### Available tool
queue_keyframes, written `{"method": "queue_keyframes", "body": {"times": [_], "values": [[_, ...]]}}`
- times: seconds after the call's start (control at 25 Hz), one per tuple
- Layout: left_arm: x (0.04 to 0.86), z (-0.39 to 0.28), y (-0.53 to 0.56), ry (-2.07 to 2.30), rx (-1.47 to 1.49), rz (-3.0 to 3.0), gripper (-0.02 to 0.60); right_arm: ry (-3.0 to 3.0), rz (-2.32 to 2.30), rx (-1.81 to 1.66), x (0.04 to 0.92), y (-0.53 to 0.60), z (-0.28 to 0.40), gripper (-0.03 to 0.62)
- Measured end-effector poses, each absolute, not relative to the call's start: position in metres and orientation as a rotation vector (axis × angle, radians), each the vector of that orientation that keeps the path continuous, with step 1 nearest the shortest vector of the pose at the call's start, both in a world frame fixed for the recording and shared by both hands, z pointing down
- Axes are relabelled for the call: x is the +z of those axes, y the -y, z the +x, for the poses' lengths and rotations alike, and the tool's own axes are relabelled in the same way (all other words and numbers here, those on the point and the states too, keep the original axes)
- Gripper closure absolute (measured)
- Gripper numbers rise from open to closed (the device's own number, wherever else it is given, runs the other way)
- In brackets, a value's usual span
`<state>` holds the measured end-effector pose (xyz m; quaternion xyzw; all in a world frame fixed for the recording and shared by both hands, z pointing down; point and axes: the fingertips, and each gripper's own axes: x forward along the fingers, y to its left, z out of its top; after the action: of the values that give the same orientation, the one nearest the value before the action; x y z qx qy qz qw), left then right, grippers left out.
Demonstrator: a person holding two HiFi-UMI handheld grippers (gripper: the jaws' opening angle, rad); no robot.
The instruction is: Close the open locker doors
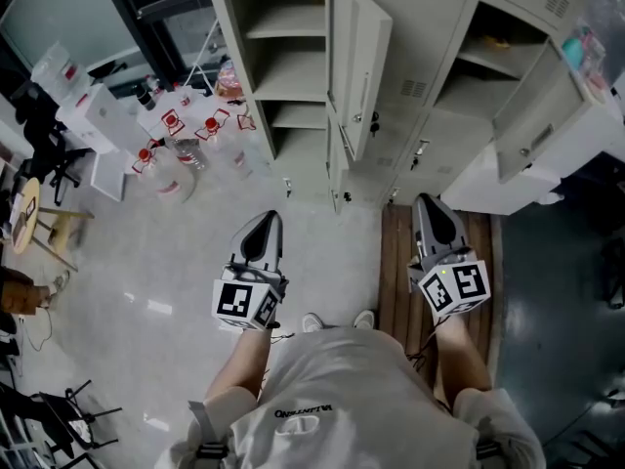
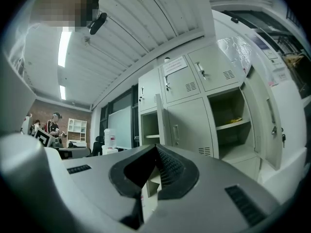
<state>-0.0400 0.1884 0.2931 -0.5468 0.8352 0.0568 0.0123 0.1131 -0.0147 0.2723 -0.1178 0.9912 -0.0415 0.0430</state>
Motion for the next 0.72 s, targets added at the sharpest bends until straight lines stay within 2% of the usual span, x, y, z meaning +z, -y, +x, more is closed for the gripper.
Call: {"method": "queue_keyframes", "body": {"times": [0.72], "values": [[0.295, -0.072, -0.201, -2.503, 0.199, -1.844, 0.58, -3.033, -0.544, -0.068, 0.277, -0.022, 0.104, 0.582]]}}
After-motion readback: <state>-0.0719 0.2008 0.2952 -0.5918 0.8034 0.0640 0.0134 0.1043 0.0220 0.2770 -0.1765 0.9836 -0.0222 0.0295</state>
